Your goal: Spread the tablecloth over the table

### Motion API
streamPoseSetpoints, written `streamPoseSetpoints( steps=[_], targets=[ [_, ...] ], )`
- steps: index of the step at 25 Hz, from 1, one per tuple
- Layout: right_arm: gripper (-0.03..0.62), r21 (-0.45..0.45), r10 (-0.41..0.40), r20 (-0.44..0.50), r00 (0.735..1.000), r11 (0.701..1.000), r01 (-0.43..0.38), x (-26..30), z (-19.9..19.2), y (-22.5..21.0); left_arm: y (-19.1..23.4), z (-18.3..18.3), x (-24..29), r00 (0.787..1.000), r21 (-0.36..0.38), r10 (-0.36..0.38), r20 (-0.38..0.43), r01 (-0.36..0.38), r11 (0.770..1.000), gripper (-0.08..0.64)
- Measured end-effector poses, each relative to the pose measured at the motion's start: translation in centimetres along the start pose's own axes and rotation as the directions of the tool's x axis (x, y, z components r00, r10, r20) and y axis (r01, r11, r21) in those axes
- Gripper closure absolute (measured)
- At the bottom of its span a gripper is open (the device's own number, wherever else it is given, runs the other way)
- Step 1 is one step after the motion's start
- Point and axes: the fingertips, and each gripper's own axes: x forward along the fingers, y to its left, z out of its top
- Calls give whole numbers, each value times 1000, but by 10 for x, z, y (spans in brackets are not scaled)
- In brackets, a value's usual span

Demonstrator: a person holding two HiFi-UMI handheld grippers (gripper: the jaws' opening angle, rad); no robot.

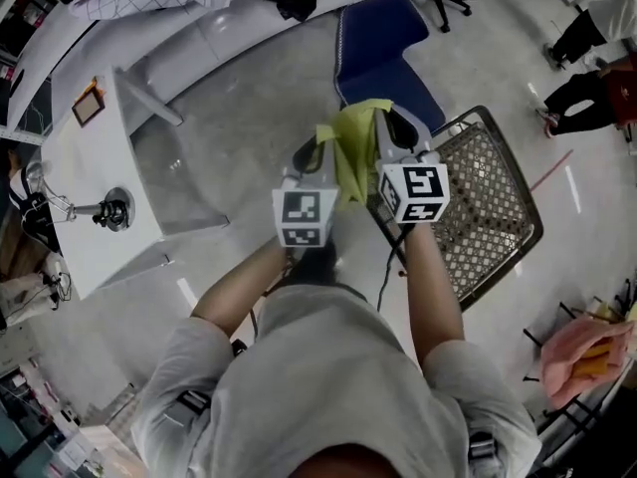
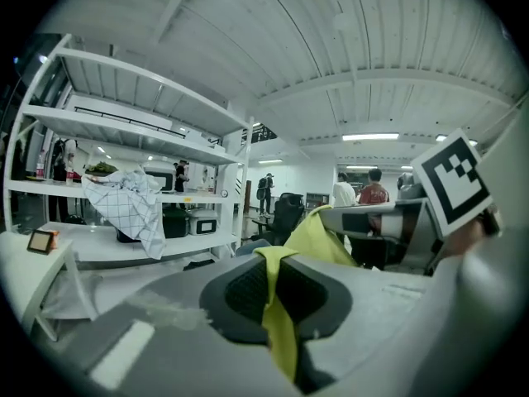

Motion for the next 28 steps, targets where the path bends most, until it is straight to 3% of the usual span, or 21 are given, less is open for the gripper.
streamPoseSetpoints(
  steps=[5,14,22,28],
  targets=[
    [580,-29,-101,-27,995,995,100,15,7,-64,2,5,42,998,-37,-56,-9,56,998,534],
    [580,-25,-183,-49,982,983,182,20,13,-131,-30,10,92,988,-65,-151,-28,149,987,534],
    [580,-2,-263,-60,963,965,263,6,3,-188,-67,12,123,977,-33,-212,-31,211,977,534],
    [578,-20,-263,-79,961,965,263,-6,-19,-225,-102,9,152,970,4,-234,-65,235,972,534]
  ],
)
